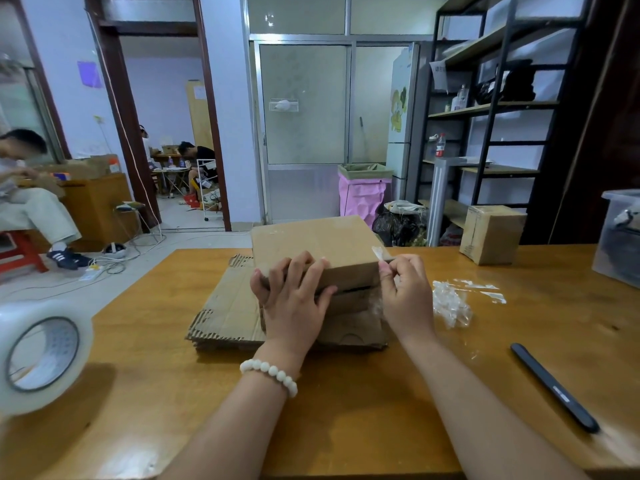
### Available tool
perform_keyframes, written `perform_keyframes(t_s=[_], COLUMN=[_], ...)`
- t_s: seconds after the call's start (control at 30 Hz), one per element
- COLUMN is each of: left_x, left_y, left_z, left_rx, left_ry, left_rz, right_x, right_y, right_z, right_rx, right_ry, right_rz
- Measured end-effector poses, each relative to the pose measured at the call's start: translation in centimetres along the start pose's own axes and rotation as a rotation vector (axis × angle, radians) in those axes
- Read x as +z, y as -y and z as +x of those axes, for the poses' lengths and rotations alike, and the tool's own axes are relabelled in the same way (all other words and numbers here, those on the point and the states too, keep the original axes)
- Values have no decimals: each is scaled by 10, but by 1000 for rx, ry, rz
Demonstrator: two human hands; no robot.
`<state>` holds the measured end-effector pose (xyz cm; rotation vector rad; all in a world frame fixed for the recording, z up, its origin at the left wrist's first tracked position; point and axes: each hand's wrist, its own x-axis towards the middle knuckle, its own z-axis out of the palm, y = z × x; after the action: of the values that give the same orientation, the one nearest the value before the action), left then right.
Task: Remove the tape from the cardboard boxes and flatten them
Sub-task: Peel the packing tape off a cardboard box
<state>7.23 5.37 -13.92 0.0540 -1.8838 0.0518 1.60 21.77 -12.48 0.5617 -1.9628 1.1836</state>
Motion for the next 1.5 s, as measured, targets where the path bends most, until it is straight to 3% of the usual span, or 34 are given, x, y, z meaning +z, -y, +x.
perform_keyframes(t_s=[0.13,0.3,0.5,0.63,0.73,0.83,1.0,1.2,1.37,1.5], left_x=[-1,2,3,3,3,4,7,7,8,7], left_y=[0,8,7,8,12,10,15,14,15,16], left_z=[1,8,6,5,5,5,10,11,7,4], left_rx=[-14,-72,-58,-29,10,18,-12,-49,-39,-19], left_ry=[32,59,50,98,107,101,103,119,124,83], left_rz=[-17,-53,-46,5,44,51,29,-12,-16,-21], right_x=[-3,-6,-15,-15,-13,-14,-17,-24,-26,-13], right_y=[1,-8,0,-7,-5,-3,-8,-3,3,-2], right_z=[0,-10,-10,-11,-12,-9,-6,-6,-8,-15], right_rx=[101,414,344,512,531,547,732,690,670,573], right_ry=[21,29,114,310,444,407,405,353,414,512], right_rz=[94,271,227,247,154,135,137,181,306,8])
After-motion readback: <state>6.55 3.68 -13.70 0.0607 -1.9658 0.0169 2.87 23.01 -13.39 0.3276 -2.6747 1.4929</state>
